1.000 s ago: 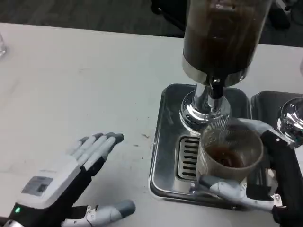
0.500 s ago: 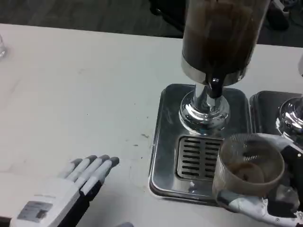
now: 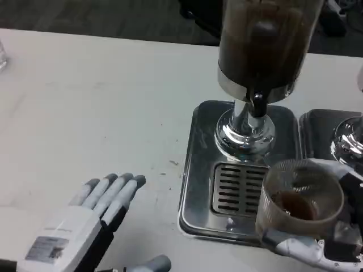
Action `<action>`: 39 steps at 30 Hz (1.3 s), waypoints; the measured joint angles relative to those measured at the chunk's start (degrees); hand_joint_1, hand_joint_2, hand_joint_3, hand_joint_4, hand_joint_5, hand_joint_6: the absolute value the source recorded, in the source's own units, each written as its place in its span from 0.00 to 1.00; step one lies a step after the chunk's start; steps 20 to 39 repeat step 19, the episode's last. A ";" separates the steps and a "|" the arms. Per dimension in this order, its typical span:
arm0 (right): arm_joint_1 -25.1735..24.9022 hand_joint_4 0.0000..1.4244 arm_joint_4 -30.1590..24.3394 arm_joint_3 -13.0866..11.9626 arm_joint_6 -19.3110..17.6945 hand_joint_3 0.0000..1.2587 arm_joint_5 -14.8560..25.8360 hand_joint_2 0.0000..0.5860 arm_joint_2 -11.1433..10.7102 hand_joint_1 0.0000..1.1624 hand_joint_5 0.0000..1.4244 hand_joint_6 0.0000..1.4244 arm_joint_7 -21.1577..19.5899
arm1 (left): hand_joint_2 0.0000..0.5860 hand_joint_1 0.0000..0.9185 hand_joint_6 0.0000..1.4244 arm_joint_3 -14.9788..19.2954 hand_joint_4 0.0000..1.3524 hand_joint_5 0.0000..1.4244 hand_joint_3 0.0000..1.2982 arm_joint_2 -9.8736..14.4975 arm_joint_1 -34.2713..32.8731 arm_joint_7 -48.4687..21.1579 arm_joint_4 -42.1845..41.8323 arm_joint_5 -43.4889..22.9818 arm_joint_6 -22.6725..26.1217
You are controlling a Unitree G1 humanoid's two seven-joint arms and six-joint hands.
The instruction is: Grasp the cup under the faucet to collect the drink, then remove the cup.
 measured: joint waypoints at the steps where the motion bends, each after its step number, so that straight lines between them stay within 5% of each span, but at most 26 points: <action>1: 0.00 0.62 0.00 -0.01 0.00 0.67 0.00 0.25 0.02 0.88 0.66 0.87 0.00 | 0.27 0.00 0.00 -0.05 0.00 0.00 0.00 -0.08 0.02 0.01 -0.14 0.03 0.21; 39: 0.01 0.62 0.00 -0.15 0.00 0.67 0.06 0.25 1.46 0.88 0.66 0.87 0.11 | 0.28 0.00 0.00 -0.39 0.00 0.00 0.00 -0.86 1.19 1.78 -0.99 1.01 1.08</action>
